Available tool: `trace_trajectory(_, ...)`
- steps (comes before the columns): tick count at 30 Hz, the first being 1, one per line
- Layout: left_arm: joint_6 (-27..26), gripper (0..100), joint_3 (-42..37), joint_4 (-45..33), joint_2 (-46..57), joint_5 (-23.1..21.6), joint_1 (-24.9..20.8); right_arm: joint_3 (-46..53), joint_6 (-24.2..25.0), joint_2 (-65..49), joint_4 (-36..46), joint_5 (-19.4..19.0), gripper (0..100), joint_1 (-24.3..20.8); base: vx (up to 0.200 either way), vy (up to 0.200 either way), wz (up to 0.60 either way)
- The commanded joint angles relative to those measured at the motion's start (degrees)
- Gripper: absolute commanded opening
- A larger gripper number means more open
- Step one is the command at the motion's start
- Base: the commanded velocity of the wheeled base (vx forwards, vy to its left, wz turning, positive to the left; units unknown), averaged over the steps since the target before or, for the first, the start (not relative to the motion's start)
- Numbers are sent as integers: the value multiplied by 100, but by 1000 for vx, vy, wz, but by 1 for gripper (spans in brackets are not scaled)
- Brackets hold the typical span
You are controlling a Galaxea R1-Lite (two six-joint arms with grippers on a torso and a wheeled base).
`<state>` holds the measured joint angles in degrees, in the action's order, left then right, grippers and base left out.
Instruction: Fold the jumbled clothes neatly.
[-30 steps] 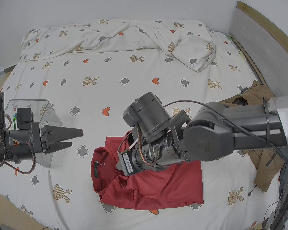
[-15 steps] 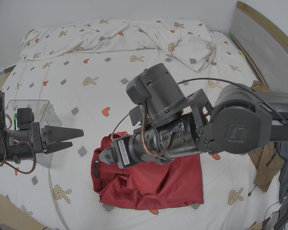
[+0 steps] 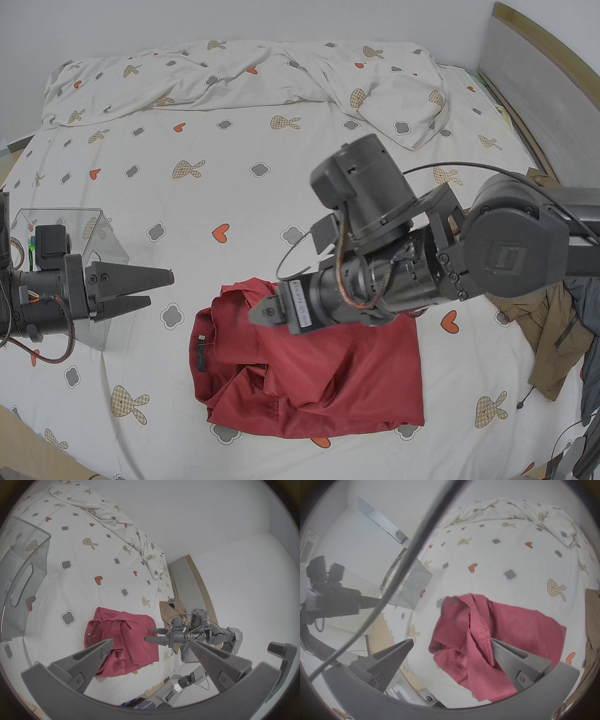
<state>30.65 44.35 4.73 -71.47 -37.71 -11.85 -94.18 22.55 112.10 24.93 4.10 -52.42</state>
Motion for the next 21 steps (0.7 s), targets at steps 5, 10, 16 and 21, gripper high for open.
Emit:
trace_trajectory(5, 3, 100, 12, 2, 11, 0, -2, 1333, 4, -198, -199, -84, 100, 751, 0, 0, 0)
trace_trajectory(10, 3, 100, 12, 2, 11, 0, -2, 2150, 12, -365, -1623, -568, 100, 751, 0, 0, 0)
trace_trajectory(16, -6, 100, 12, 2, 11, 0, -2, 2405, 56, -453, -1974, -998, 100, 513, 0, 0, 0)
trace_trajectory(21, -6, 100, 12, 2, 2, 0, -2, 2211, 619, -479, -1992, -1746, 100, -75, 0, 0, 0)
